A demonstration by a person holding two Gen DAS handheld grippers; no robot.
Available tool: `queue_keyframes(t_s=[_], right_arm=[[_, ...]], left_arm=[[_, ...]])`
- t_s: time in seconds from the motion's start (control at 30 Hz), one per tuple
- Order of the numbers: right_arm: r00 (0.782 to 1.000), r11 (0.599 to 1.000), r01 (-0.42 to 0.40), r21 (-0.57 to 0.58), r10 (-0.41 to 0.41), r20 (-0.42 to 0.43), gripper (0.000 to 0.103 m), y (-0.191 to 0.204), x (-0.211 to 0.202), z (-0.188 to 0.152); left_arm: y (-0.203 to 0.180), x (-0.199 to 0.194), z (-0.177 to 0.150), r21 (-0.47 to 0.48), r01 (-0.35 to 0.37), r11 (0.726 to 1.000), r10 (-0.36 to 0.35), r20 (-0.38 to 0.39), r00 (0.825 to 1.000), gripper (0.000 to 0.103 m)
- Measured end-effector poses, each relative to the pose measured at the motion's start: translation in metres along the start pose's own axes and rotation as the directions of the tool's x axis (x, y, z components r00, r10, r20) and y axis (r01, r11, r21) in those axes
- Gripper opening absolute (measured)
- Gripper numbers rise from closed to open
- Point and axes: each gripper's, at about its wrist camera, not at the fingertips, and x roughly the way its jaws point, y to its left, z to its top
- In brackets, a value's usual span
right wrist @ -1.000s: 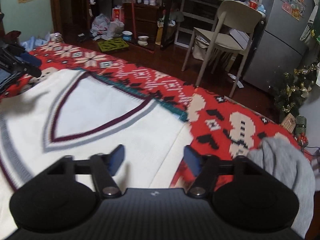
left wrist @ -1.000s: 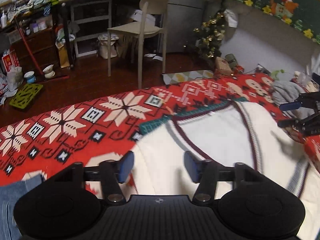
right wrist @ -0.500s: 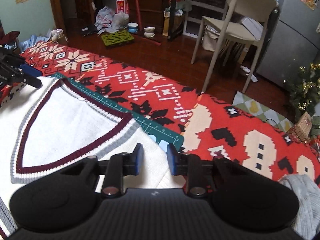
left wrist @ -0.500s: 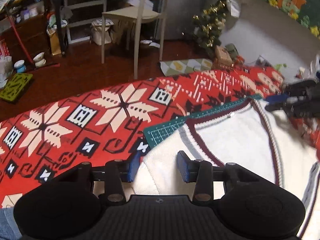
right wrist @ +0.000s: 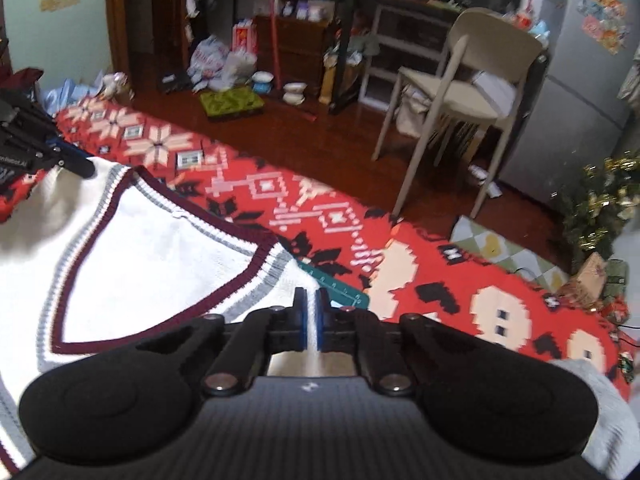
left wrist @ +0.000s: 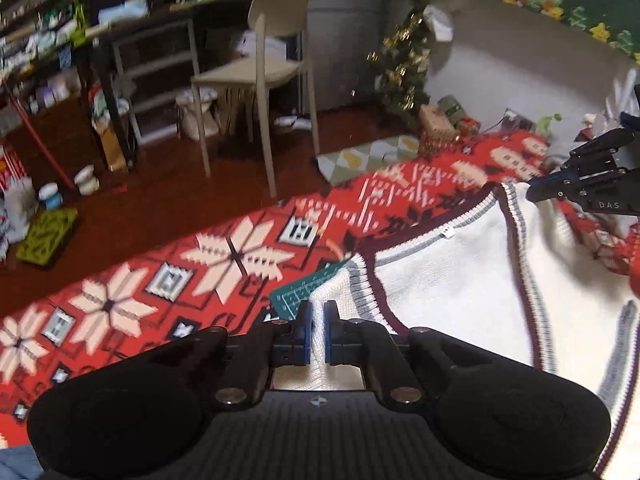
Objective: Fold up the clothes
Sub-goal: 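Grasp the striped V-neck collar edge with both tools side by side, then lift the collar with both tools and fold it over toward the hem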
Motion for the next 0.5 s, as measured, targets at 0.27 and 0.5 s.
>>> queue_keyframes(t_s=[0.27, 0.5], right_arm=[[0.992, 1.000, 0.003, 0.001, -0.003, 0.124, 0.003, 0.033, -0.111, -0.005], [0.985, 0.999, -0.017, -0.048, 0.025, 0.168, 0.002, 0.072, -0.217, -0.030]], left_arm=[[-0.020, -0.096, -0.013, -0.003, 0.009, 1.000, -0.008, 0.154, 0.988, 0.005], [-0.060, -0.184, -0.053, 0.038, 0.069, 0.997, -0.076, 0.201, 0.977, 0.005]])
